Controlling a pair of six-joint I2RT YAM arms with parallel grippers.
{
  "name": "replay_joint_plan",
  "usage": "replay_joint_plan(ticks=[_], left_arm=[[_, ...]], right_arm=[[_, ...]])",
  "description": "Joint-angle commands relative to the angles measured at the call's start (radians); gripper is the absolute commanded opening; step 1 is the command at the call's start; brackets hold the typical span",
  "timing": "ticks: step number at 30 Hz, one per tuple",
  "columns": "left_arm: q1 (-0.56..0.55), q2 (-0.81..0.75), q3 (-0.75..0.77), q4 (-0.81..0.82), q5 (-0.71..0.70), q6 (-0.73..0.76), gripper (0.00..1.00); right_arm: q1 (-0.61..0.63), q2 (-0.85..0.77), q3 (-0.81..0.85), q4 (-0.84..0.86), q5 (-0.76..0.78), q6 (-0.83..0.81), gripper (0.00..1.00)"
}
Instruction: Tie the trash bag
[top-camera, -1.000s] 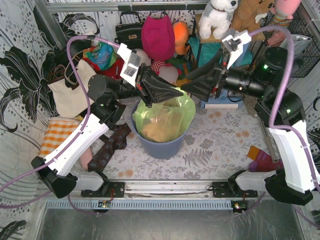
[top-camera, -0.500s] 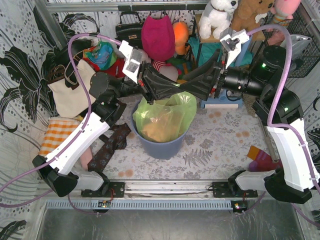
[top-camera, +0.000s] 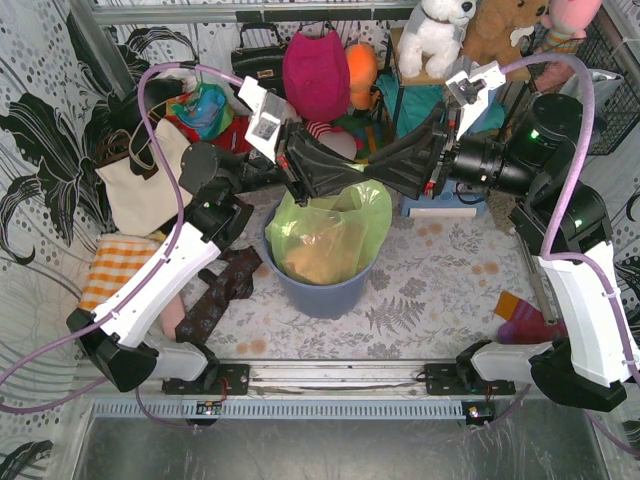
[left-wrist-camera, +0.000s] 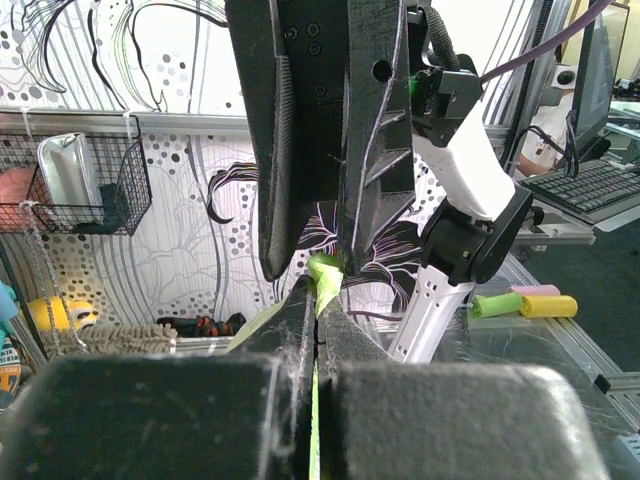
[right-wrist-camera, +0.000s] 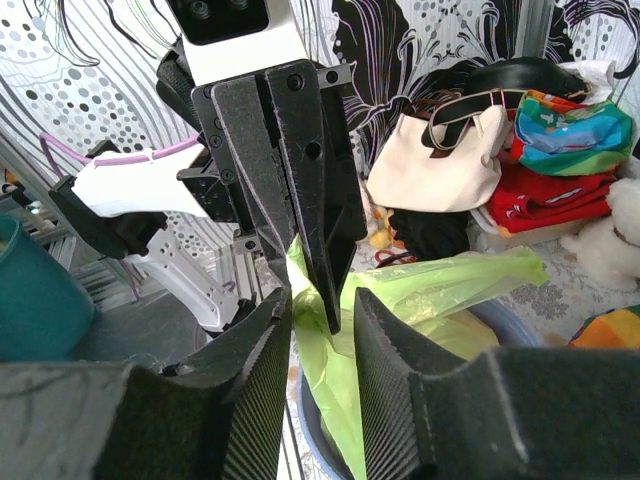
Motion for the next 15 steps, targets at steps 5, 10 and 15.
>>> replay_joint_plan(ticks=[5,10,15], left_arm=[[0.005,0.012,0.038,0.048,-0.015,-0.034,0.06],[0.015,-0.013,0.027,0.03,-0.032,-0.016,0.63],[0.033,-0.077,0.048,-0.163,-0.179,0.087,0.69]], right_arm=[[-0.002,-0.008,-0.001,0.021,-0.003,-0.016,0.11],[-0.002,-0.032,-0.016,0.032,0.048,-0.001,0.0],[-0.002,-0.062,-0.031,0.04,0.114,0.011,0.0]])
